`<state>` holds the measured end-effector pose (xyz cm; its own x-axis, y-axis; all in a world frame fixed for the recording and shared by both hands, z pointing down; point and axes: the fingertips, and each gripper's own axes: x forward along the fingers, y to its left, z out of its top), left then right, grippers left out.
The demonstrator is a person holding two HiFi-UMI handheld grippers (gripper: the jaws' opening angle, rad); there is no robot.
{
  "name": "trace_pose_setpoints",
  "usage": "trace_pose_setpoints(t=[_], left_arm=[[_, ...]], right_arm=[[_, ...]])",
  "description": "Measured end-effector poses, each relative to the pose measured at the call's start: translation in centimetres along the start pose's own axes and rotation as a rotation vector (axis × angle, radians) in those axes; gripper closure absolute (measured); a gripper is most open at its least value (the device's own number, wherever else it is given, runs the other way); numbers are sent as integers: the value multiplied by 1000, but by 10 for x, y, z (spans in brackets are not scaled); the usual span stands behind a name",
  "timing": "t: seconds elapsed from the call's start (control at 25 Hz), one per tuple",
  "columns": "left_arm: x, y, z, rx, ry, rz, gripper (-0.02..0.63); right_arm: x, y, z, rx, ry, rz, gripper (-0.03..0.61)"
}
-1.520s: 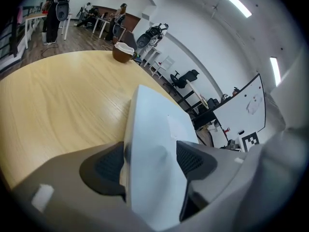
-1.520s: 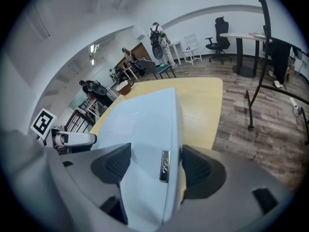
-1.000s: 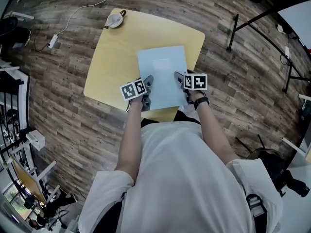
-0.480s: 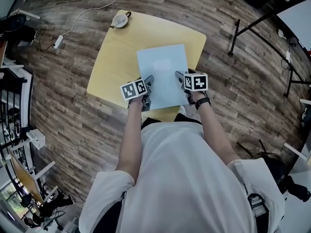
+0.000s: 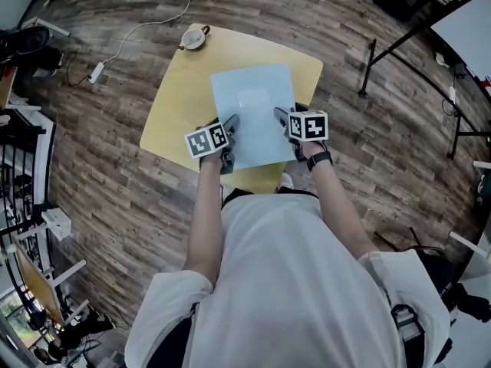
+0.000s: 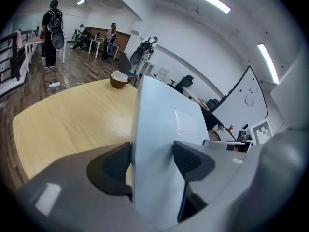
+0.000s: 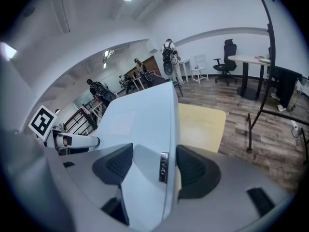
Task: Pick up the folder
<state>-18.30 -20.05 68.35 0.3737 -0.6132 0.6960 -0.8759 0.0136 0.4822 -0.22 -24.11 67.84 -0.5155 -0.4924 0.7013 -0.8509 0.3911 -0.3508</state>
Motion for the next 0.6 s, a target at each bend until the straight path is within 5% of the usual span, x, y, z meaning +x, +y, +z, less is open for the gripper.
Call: trace_pose_setpoints(t=[0.6], left_arm=[[-37,-31,72,118,-165,7,325]], right_arm=[[-29,25,78,-88,-166,55,281]])
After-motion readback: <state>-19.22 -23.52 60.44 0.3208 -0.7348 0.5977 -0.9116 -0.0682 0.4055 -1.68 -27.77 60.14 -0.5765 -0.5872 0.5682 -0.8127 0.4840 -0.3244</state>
